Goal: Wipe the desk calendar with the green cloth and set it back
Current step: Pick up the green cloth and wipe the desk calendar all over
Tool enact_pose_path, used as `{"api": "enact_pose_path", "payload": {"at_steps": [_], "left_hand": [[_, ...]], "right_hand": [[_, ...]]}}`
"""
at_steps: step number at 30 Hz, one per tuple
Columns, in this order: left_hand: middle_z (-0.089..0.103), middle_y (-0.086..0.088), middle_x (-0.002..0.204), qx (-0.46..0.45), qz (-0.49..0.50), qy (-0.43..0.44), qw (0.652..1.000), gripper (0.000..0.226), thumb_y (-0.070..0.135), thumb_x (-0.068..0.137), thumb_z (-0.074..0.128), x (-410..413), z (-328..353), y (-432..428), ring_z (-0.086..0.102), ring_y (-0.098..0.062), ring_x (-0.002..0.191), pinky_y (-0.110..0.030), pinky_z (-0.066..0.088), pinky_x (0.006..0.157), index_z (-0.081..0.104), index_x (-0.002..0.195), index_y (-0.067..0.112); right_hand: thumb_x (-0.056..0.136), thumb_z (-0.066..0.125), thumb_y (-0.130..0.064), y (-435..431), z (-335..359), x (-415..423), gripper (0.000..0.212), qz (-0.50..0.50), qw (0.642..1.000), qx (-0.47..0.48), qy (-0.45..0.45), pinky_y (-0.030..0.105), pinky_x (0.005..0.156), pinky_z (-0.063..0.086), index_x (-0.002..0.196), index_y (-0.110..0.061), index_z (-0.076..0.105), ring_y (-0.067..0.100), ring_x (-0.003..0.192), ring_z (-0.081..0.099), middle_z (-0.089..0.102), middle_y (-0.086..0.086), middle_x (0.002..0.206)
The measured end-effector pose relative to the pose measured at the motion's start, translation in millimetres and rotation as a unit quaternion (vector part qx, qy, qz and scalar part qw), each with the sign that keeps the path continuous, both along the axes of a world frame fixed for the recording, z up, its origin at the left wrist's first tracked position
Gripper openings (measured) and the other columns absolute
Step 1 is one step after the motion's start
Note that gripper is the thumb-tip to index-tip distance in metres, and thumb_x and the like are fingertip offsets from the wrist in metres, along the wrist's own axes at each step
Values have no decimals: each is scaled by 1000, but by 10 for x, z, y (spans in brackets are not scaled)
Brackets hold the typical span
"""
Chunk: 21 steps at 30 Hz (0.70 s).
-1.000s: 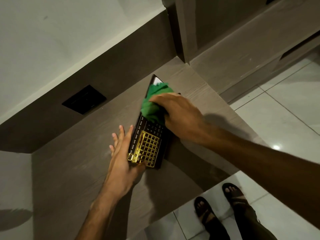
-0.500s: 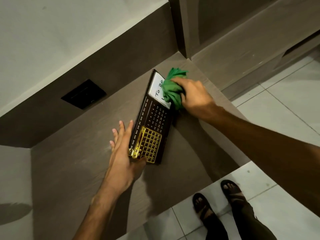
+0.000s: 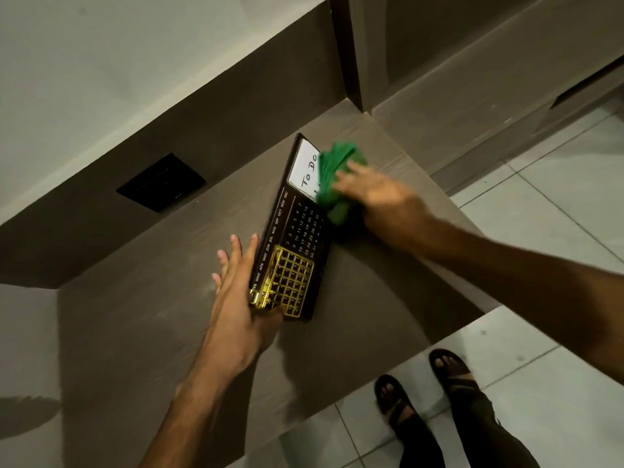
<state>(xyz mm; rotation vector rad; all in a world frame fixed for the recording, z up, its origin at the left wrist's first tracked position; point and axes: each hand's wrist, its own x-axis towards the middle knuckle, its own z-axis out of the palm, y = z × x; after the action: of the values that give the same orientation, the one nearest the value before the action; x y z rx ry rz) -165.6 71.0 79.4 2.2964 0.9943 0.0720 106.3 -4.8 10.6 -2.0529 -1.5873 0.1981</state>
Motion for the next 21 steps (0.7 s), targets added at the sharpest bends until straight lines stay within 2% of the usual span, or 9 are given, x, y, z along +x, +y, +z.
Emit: {"api": "enact_pose_path", "payload": {"at_steps": [2,4,6,8,11,13,16,19,21], "left_hand": [[-11,5,161,1,-2,0,1000,114,7,73,77,1,2,-2,-20,-15,146,-49,-13,117,0,150,43],[-11,5,161,0,0,2,1000,114,7,73,77,1,1,0,-20,-15,146,-50,-13,117,0,150,42],[-11,4,162,3,2,2,1000,115,7,72,78,6,-8,1,-19,-17,147,-50,-12,117,1,151,40],[-10,3,162,6,-1,-2,1000,116,6,70,79,12,-13,-5,-18,-18,147,-50,-11,118,2,151,37],[-10,2,162,3,-3,-5,1000,116,8,70,80,7,-22,5,-18,-19,147,-48,-12,117,2,151,36],[-11,4,161,-3,4,-3,1000,116,6,71,78,1,-27,9,-19,-17,147,-47,-13,117,1,151,37],[-11,6,161,-4,10,-3,1000,115,4,73,76,5,-14,-3,-18,-16,147,-50,-12,118,0,151,39],[-11,4,161,3,6,0,1000,113,6,74,76,16,-1,-17,-18,-17,147,-52,-11,118,0,151,38],[-11,3,162,6,5,2,1000,113,8,74,76,14,8,-24,-18,-17,147,-54,-11,118,-1,151,38]], "right_hand": [[82,52,8,263,60,263,62,-74,997,-36,3,43,114,29,140,-15,48,26,142,31,42,10,150],[85,53,6,350,126,199,63,-120,992,-48,9,43,113,31,144,-15,42,25,143,28,38,7,153],[81,60,4,179,116,-168,60,-114,991,-28,-59,46,104,43,138,-10,49,32,133,43,47,14,146],[72,71,-3,-196,82,-713,57,-54,996,-23,-72,49,91,51,127,-8,60,37,119,57,59,18,133],[81,70,-20,-564,2,-1269,59,82,991,-94,-54,58,108,31,136,-12,51,34,137,37,47,13,145],[79,72,-26,-617,-3,-1385,56,121,984,-115,-62,59,104,33,131,-13,56,33,135,41,52,12,141],[81,67,-19,-575,79,-1243,48,164,979,-115,-39,56,104,35,128,-15,57,32,135,41,53,10,140],[87,51,-17,-374,148,-745,40,33,993,-100,-55,47,94,47,126,-17,58,34,125,51,54,11,137],[93,43,-16,-176,159,-404,40,-69,989,-97,-89,46,94,46,131,-16,53,34,128,48,50,12,142]]}}
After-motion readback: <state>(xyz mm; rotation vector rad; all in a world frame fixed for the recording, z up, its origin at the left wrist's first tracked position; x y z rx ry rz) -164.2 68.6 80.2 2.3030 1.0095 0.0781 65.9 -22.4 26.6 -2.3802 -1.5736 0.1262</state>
